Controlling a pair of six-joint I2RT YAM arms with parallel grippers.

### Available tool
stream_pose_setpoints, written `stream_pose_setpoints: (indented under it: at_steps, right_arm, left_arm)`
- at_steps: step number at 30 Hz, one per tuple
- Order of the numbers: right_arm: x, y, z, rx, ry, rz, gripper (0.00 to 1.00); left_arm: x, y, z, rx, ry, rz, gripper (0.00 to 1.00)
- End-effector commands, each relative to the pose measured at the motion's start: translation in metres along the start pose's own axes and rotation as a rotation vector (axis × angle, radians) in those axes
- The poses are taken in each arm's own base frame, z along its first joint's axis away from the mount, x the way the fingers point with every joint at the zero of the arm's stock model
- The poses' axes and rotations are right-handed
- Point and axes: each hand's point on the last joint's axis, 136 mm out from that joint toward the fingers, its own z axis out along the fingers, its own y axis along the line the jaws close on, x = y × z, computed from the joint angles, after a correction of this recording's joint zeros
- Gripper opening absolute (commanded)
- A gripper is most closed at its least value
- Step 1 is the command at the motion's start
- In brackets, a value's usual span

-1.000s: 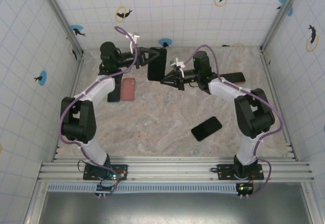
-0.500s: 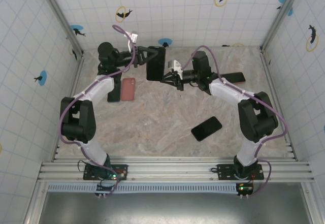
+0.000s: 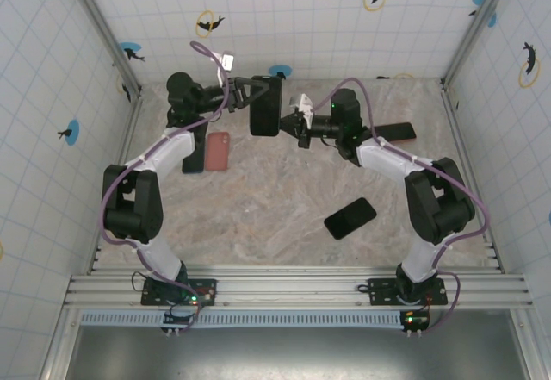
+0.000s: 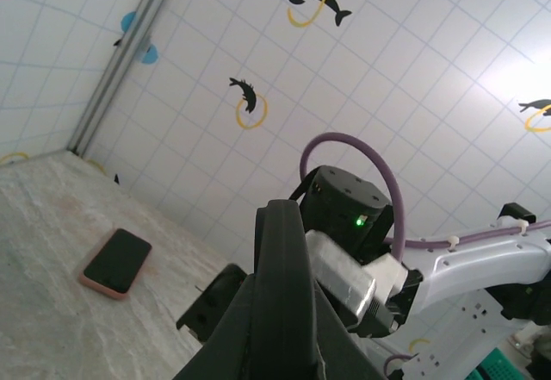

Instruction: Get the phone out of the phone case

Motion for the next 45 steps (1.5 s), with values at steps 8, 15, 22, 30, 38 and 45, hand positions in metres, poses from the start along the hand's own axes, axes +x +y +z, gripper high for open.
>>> stream_pose_setpoints:
  at_steps: [8,15,22,30,38,45]
  right_arm:
    - [-0.051,0.007,-0.002,-0.041,-0.155,0.070,0.12]
    - [-0.043,-0.015,-0.022,0.098,-0.192,0.348,0.23]
    - [-0.034,-0.033,-0.056,0.222,-0.339,0.724,0.30]
    - [-0.052,-0.033,-0.066,0.258,-0.474,0.852,0.31]
    - [-0.059,-0.026,-0.055,0.178,-0.520,0.904,0.30]
    - [-0.058,-0.024,-0.048,0.144,-0.514,0.925,0.29]
  left_arm:
    - [-0.012,-0.004,0.002,-0.010,-0.047,0.014,0.00]
    - [-0.034,0.016,-0.004,-0.081,-0.197,-0.189,0.00]
    - [-0.041,0.031,-0.011,-0.159,-0.289,-0.380,0.00]
    - [-0.044,0.034,-0.013,-0.153,-0.334,-0.478,0.00]
    - [-0.045,0.037,-0.015,-0.146,-0.367,-0.506,0.00]
    - [-0.046,0.039,-0.016,-0.143,-0.374,-0.511,0.00]
